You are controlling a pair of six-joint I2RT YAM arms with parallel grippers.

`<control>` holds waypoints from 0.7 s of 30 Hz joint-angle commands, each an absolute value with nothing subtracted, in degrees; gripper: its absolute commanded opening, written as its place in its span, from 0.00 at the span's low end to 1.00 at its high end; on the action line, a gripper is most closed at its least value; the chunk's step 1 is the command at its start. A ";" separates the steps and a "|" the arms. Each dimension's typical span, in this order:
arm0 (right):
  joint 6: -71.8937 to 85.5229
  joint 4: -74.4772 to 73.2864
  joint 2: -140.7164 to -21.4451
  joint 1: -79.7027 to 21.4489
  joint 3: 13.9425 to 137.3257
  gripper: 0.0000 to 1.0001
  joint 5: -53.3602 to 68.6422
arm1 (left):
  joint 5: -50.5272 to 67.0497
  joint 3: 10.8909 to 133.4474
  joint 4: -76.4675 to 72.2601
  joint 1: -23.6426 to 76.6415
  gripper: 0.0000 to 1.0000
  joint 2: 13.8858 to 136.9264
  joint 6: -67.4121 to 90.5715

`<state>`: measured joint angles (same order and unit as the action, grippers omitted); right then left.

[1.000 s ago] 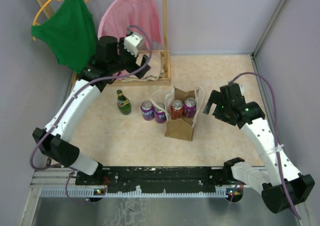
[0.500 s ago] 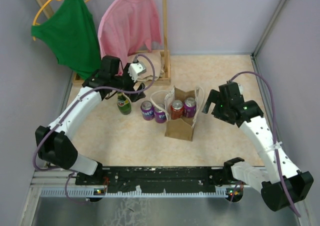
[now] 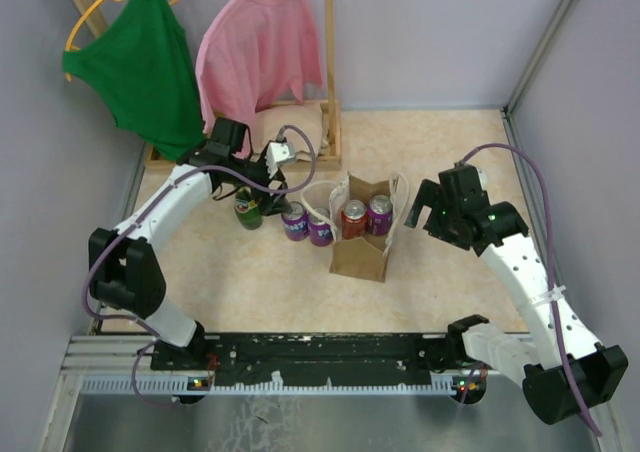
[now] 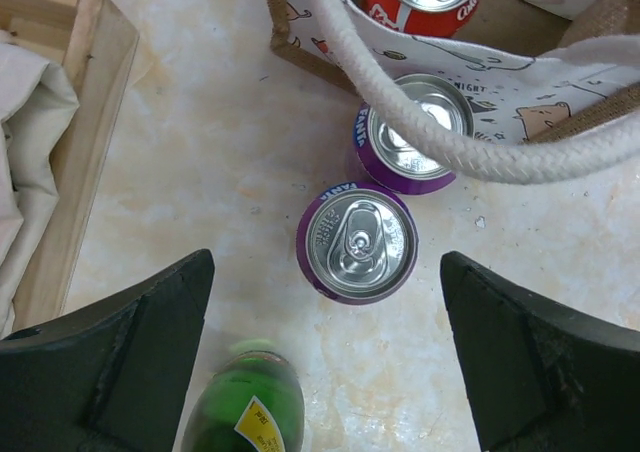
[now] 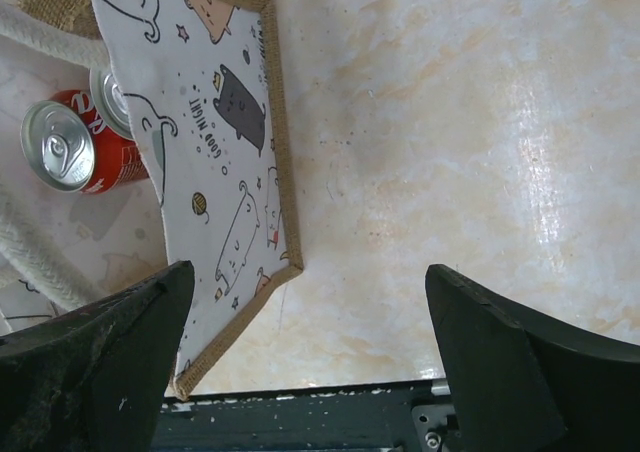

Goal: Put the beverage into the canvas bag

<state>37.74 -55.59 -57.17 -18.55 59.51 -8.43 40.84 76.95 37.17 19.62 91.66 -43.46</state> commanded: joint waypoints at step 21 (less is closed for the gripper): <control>38.28 -56.47 -57.87 -17.95 61.08 0.99 -7.25 | 52.09 70.91 34.91 18.02 1.00 95.31 -58.38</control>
